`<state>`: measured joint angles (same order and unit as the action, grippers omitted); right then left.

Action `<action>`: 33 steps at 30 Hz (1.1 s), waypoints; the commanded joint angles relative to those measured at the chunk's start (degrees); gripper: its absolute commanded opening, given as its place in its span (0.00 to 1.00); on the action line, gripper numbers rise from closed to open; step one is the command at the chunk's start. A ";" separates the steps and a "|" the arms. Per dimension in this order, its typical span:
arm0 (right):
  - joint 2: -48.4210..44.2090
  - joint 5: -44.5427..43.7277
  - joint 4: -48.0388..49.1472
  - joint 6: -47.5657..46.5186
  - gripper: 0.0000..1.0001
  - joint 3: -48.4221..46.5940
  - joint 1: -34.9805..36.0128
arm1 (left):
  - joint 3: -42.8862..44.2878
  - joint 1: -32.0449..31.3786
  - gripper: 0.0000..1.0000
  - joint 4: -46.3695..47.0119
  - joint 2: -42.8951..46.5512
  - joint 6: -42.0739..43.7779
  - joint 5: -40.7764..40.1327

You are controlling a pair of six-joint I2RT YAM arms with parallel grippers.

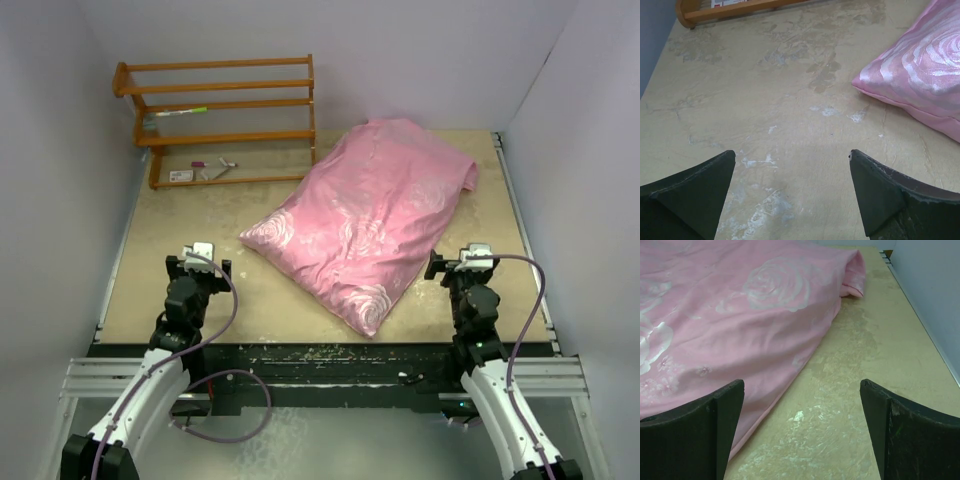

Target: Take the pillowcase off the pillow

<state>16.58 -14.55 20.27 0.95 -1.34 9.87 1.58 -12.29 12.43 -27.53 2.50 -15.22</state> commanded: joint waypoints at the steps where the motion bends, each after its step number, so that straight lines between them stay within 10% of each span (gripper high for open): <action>1: 0.65 -1.71 3.32 0.45 1.00 -0.30 0.22 | 1.31 -0.19 0.99 2.09 1.00 -0.70 -0.29; 11: 3.48 -15.49 -5.83 4.47 1.00 -10.26 0.22 | 5.80 -0.08 0.99 -0.94 -0.96 1.71 6.22; 15: 8.85 -23.85 -13.67 26.40 1.00 -25.02 0.15 | 22.90 -0.04 0.99 -13.16 -10.62 4.01 9.27; 21: 11.77 -17.09 -29.67 35.36 1.00 -40.16 0.15 | 59.41 -0.10 0.99 -51.21 -32.76 10.78 18.97; 26: 13.75 12.24 -21.58 27.22 1.00 -37.07 0.64 | 66.99 -0.27 0.99 -60.32 -36.32 13.21 29.78; 33: 18.77 -4.48 -30.27 25.54 1.00 -36.24 23.96 | 65.26 -3.11 0.99 -59.17 -41.24 11.41 32.80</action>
<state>34.61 -12.67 -5.72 28.03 -38.44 22.37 67.37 -14.00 -44.56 -66.15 13.30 13.41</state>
